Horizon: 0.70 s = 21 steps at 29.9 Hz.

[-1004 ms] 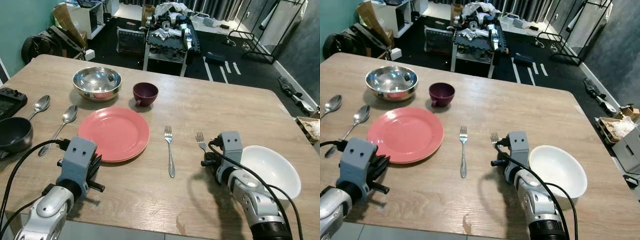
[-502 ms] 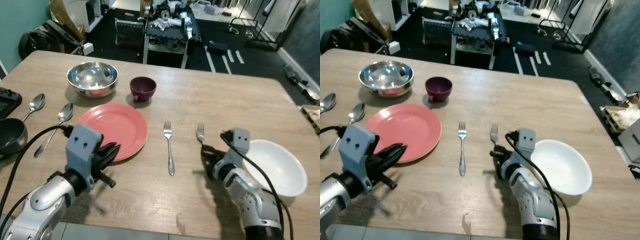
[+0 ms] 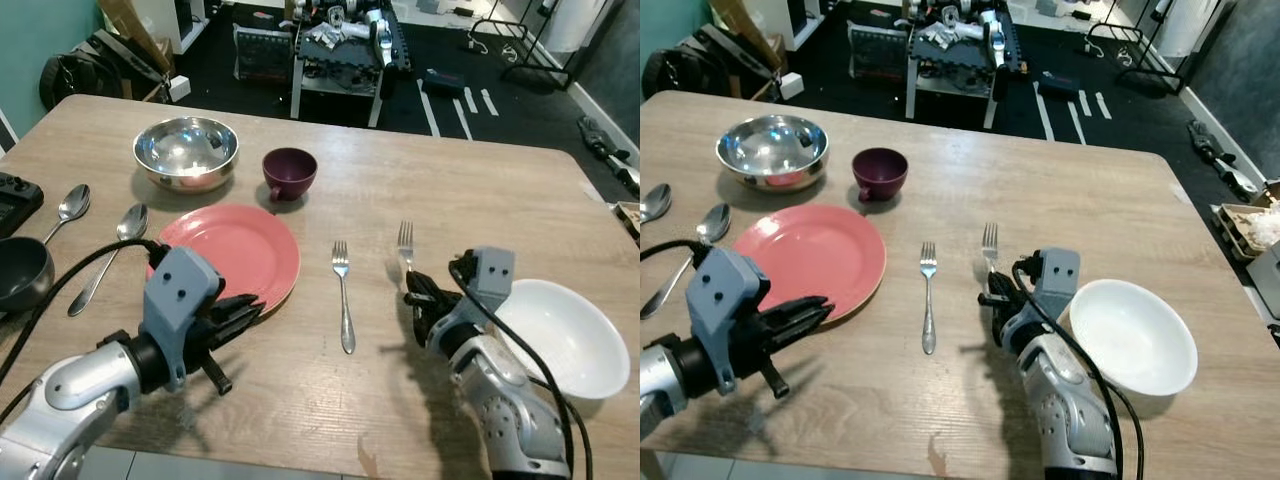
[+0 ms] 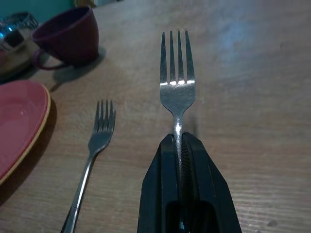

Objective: Setting the table

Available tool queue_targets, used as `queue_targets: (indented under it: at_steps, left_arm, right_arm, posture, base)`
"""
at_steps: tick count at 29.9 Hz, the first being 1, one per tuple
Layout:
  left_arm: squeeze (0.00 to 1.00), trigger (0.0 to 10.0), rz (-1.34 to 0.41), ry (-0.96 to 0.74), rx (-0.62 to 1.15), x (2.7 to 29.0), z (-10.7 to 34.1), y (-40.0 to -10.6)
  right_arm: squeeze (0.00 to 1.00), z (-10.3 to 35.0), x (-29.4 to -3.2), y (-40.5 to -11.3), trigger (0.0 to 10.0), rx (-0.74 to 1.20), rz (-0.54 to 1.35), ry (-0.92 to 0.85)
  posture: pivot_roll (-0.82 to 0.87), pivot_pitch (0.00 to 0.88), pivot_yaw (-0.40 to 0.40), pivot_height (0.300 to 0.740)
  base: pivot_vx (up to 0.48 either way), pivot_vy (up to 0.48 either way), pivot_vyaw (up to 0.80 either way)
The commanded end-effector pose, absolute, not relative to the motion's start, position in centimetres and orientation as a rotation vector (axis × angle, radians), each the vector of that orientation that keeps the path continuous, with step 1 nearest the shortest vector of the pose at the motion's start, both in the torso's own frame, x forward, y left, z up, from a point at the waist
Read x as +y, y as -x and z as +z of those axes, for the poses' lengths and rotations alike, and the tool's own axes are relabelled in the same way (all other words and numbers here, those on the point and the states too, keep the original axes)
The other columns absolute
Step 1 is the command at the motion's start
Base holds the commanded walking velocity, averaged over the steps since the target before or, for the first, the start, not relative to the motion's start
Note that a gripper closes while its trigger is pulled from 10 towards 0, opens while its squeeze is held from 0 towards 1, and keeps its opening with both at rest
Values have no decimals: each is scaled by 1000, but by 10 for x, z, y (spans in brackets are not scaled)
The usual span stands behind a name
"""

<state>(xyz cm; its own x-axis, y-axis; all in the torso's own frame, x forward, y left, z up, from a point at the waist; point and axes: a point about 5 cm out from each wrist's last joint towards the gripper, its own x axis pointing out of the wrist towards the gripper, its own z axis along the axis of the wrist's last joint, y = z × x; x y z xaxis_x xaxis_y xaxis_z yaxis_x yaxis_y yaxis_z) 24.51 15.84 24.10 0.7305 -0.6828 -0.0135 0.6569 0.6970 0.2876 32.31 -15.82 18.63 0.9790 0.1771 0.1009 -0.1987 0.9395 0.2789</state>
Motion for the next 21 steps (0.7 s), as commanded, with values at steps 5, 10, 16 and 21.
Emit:
queue_targets:
  at_steps: [5,10,16,21]
  left_arm:
    - [0,10000,-623,-230,-150,158,247,-256]
    - [0,10000,-514,-211,-156,159,244,-266]
    - [0,10000,-531,-210,-240,158,267,-273]
    - [0,10000,-546,-220,-260,157,272,-275]
  right_arm:
    - [0,188,-169,-319,10000,-132,84,-280]
    - [0,185,-172,-317,10000,-151,28,-315]
    - [0,218,-173,-316,10000,-336,31,-275]
    - [0,225,-172,-316,10000,-367,31,-251]
  posture:
    - [187,154,17,740]
    - [181,147,19,740]
    - [179,76,39,740]
    - [176,64,41,740]
  base:
    - [0,0,0]
    - [0,0,0]
    - [0,0,0]
    - [0,0,0]
